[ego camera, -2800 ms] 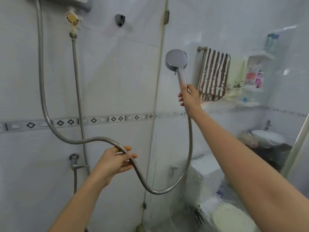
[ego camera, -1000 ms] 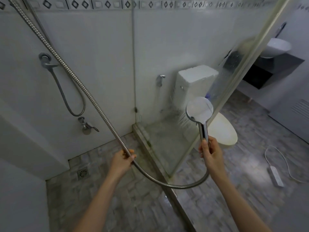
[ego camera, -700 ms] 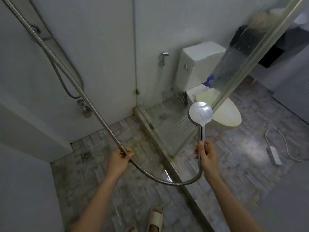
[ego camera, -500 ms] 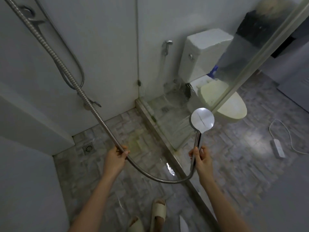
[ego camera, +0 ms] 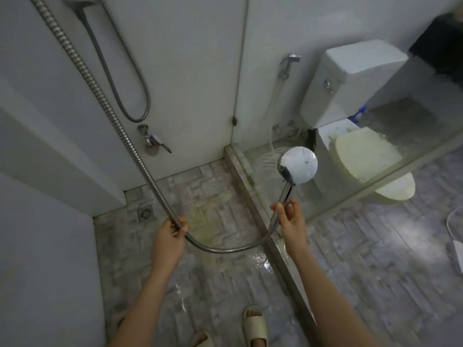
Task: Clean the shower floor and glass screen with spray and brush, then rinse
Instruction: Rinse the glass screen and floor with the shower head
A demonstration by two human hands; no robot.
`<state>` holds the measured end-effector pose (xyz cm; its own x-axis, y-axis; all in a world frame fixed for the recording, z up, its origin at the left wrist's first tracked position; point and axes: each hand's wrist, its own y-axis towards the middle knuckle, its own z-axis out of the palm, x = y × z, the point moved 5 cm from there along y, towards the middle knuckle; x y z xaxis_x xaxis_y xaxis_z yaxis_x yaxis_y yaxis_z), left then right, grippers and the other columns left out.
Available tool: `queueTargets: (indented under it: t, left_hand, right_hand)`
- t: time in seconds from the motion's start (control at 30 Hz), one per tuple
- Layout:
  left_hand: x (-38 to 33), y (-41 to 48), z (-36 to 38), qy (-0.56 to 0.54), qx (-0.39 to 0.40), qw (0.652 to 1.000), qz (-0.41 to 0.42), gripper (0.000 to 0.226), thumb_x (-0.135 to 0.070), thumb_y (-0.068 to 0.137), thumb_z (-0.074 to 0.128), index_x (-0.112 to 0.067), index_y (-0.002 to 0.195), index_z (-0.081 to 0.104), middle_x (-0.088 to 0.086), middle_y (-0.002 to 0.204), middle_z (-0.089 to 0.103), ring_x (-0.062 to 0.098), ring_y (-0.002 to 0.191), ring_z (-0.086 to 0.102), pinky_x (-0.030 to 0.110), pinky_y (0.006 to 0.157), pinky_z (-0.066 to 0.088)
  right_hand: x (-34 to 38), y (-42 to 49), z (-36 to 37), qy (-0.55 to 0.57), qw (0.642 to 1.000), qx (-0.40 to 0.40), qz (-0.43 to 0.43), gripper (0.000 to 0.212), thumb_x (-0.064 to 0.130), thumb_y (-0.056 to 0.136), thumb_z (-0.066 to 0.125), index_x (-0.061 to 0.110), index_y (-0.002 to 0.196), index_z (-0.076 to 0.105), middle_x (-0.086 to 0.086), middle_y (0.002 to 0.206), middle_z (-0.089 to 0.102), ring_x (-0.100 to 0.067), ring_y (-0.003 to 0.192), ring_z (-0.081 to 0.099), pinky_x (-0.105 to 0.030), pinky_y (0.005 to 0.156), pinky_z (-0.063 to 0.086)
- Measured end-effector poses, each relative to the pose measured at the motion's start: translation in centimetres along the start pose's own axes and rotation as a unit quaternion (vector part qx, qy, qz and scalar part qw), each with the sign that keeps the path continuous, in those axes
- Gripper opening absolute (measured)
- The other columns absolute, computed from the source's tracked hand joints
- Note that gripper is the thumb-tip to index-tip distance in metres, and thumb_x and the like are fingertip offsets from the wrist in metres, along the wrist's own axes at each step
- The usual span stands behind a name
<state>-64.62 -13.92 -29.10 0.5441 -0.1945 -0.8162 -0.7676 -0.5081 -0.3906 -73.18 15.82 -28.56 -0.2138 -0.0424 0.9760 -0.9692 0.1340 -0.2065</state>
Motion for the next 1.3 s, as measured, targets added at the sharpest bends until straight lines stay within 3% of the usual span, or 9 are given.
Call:
queueTargets:
  t: [0.07, 0.3, 0.43, 0.6, 0.73, 0.87, 0.97, 1.07, 1.3]
  left_hand:
    - [-0.3, 1.1, 0.8, 0.010, -0.019, 1.000, 0.006, 0.008, -0.013, 0.095, 0.062, -0.020, 0.097, 0.063, -0.003, 0.092, 0.069, 0.017, 0.092, 0.066, 0.031, 0.079, 0.050]
    - [-0.8, 5.8, 4.8, -0.010, -0.066, 0.998, 0.018, 0.008, -0.012, 0.095, 0.061, -0.014, 0.103, 0.062, 0.004, 0.099, 0.070, 0.020, 0.095, 0.067, 0.032, 0.082, 0.051]
    - [-0.7, 8.0, 6.3, -0.003, -0.114, 0.993, 0.038, 0.011, -0.012, 0.096, 0.060, -0.013, 0.106, 0.063, -0.001, 0.095, 0.067, 0.016, 0.091, 0.064, 0.027, 0.078, 0.045]
    - [2.7, 9.5, 8.9, 0.019, -0.143, 0.989, 0.033, 0.016, -0.015, 0.097, 0.058, -0.010, 0.110, 0.065, 0.004, 0.094, 0.069, 0.021, 0.088, 0.063, 0.030, 0.073, 0.043]
    - [9.0, 7.4, 12.3, 0.053, -0.105, 0.993, -0.023, 0.014, -0.011, 0.094, 0.060, -0.007, 0.106, 0.066, 0.015, 0.098, 0.073, 0.033, 0.094, 0.068, 0.029, 0.072, 0.041]
    - [13.0, 4.9, 13.2, 0.044, -0.095, 0.994, -0.023, 0.011, -0.009, 0.094, 0.060, -0.008, 0.104, 0.065, 0.011, 0.096, 0.073, 0.030, 0.094, 0.069, 0.030, 0.073, 0.045]
    - [14.3, 3.8, 12.9, 0.028, -0.081, 0.996, -0.015, 0.008, -0.011, 0.095, 0.058, -0.014, 0.100, 0.063, 0.003, 0.094, 0.069, 0.025, 0.093, 0.067, 0.032, 0.078, 0.048]
    - [14.7, 4.2, 12.3, 0.011, -0.062, 0.998, -0.004, 0.010, -0.011, 0.094, 0.060, -0.021, 0.096, 0.062, 0.002, 0.095, 0.070, 0.023, 0.096, 0.068, 0.037, 0.086, 0.054]
    - [15.1, 5.6, 10.5, -0.011, -0.007, 1.000, -0.021, 0.026, -0.008, 0.093, 0.063, -0.033, 0.087, 0.059, -0.005, 0.097, 0.066, 0.021, 0.100, 0.068, 0.047, 0.088, 0.058]
  right_hand:
    - [0.1, 2.3, 0.9, 0.000, 1.000, 0.015, -0.012, 0.011, 0.010, 0.097, 0.052, 0.016, 0.089, 0.047, -0.039, 0.104, 0.053, -0.025, 0.093, 0.060, -0.034, 0.086, 0.049]
    - [-0.1, 10.3, 3.6, -0.001, 0.997, 0.065, -0.045, 0.006, 0.016, 0.096, 0.055, 0.019, 0.097, 0.050, -0.028, 0.097, 0.058, -0.023, 0.092, 0.059, -0.038, 0.084, 0.048]
    - [-2.3, 12.6, 4.0, -0.005, 0.996, 0.064, -0.066, 0.023, 0.020, 0.095, 0.058, 0.006, 0.111, 0.051, -0.007, 0.090, 0.059, -0.020, 0.087, 0.059, -0.037, 0.082, 0.050]
    - [-11.5, 11.0, 2.5, -0.047, 0.998, 0.033, 0.007, 0.023, 0.024, 0.092, 0.062, 0.013, 0.111, 0.055, -0.005, 0.100, 0.065, -0.020, 0.093, 0.064, -0.041, 0.086, 0.055]
    - [-18.6, 6.2, 0.8, 0.017, 0.996, -0.003, 0.092, 0.026, 0.011, 0.093, 0.060, 0.002, 0.115, 0.051, -0.013, 0.097, 0.063, -0.019, 0.087, 0.063, -0.034, 0.072, 0.054]
    - [-24.2, 2.3, -0.5, 0.156, 0.959, -0.048, 0.232, 0.035, 0.010, 0.094, 0.058, 0.008, 0.126, 0.043, -0.015, 0.121, 0.058, -0.030, 0.112, 0.060, -0.036, 0.076, 0.058]
    - [-26.6, 0.2, -1.5, 0.207, 0.932, -0.086, 0.285, 0.019, 0.012, 0.096, 0.055, 0.016, 0.112, 0.046, -0.009, 0.116, 0.058, -0.025, 0.107, 0.062, -0.040, 0.081, 0.057]
    - [-27.8, -1.3, -1.6, 0.256, 0.902, -0.112, 0.329, 0.023, 0.011, 0.097, 0.054, 0.016, 0.117, 0.044, -0.006, 0.106, 0.062, -0.021, 0.097, 0.064, -0.043, 0.084, 0.055]
    - [-29.8, -5.5, 0.5, 0.331, 0.824, -0.197, 0.416, 0.030, 0.012, 0.097, 0.054, 0.007, 0.126, 0.046, -0.012, 0.099, 0.064, -0.021, 0.077, 0.064, -0.033, 0.053, 0.059]
